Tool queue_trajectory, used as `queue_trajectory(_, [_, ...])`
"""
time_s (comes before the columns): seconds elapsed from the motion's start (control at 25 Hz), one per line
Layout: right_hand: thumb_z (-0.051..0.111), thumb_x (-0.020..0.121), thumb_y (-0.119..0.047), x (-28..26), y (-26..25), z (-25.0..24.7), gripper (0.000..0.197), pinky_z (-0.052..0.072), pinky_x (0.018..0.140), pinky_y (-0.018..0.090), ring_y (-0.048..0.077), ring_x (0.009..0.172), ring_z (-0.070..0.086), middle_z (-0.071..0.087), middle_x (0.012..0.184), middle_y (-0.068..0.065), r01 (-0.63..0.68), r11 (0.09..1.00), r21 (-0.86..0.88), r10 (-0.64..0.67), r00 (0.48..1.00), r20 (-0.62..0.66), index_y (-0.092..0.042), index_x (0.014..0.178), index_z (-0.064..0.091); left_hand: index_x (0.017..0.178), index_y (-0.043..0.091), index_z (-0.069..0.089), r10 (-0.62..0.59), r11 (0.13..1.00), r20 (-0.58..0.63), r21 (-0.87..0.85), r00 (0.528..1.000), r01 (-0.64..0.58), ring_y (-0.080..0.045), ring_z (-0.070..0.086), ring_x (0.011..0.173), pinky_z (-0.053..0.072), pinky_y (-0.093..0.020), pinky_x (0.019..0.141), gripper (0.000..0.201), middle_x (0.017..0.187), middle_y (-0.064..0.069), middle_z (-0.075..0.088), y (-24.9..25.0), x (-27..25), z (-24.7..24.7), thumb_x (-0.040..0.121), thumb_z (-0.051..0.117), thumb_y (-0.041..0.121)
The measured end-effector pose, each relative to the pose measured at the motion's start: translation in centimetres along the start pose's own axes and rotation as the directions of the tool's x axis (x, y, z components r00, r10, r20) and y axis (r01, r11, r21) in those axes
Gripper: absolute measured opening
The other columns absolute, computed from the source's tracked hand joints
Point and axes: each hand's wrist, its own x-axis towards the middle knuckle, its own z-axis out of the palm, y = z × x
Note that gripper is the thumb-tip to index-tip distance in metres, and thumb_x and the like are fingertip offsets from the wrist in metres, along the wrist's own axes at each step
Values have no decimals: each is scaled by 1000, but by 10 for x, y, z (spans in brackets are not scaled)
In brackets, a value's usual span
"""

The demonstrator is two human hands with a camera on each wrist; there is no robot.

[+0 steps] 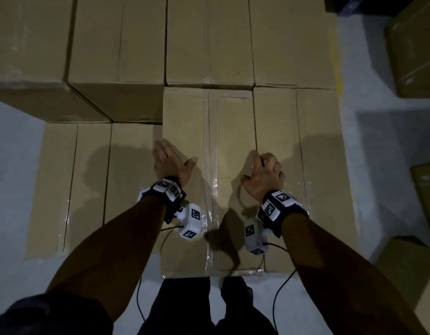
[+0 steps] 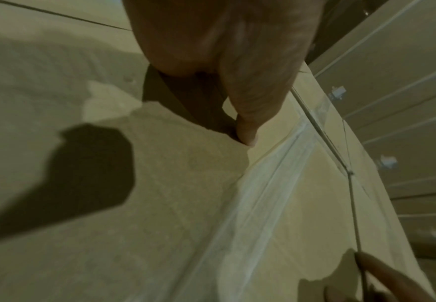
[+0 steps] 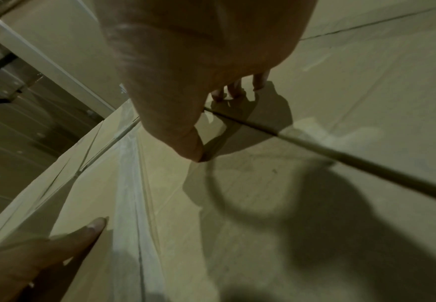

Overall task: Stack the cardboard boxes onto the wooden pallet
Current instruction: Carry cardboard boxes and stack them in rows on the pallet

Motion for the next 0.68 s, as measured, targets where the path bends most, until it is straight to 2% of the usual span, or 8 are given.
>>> queue_trajectory(0.08, [58,91,-41,-8,4,0,78,28,114,49,38,140,21,16,153,13,40,998,-42,-38,998,51,-24,154,16,156,4,0,88,978,14,190,996,-89,-36,0,151,14,-47,121,96,165,-17,-4,0,-8,-3,94,57,50])
queue_trajectory(0.2, [55,93,-34,-32,11,0,69,31,115,47,37,143,21,14,159,11,70,998,-4,-69,990,120,-22,153,24,155,5,12,188,898,133,378,973,-225,-35,5,151,15,-45,122,79,164,-16,7,2,-31,-10,97,51,41])
queue_trajectory(0.32, [56,94,-27,-59,25,-4,62,36,112,42,36,139,33,31,155,13,13,982,186,-42,987,155,-18,151,34,152,6,26,243,847,222,427,944,-319,-35,19,147,20,-44,119,66,158,-16,26,5,-62,-18,96,47,37])
queue_trajectory(0.4, [55,94,-29,-80,37,-9,60,35,113,38,34,139,38,39,153,13,-45,965,258,8,990,142,-17,150,38,149,10,32,317,818,246,417,916,-396,-34,26,143,24,-45,116,60,156,-14,28,11,-83,-25,97,47,36])
queue_trajectory(0.52, [55,96,-31,-111,57,-18,58,36,112,35,33,137,42,40,153,13,-134,910,392,108,990,87,-20,150,39,147,10,35,463,731,289,409,838,-546,-33,27,141,27,-45,113,55,156,-13,29,27,-114,-33,99,46,34])
queue_trajectory(0.68, [57,98,-32,-154,88,-23,57,40,108,42,36,134,44,43,149,17,-172,872,458,213,976,-40,-17,150,39,144,9,40,627,566,344,416,699,-712,-32,29,139,29,-42,111,51,151,-12,36,55,-147,-22,99,45,32])
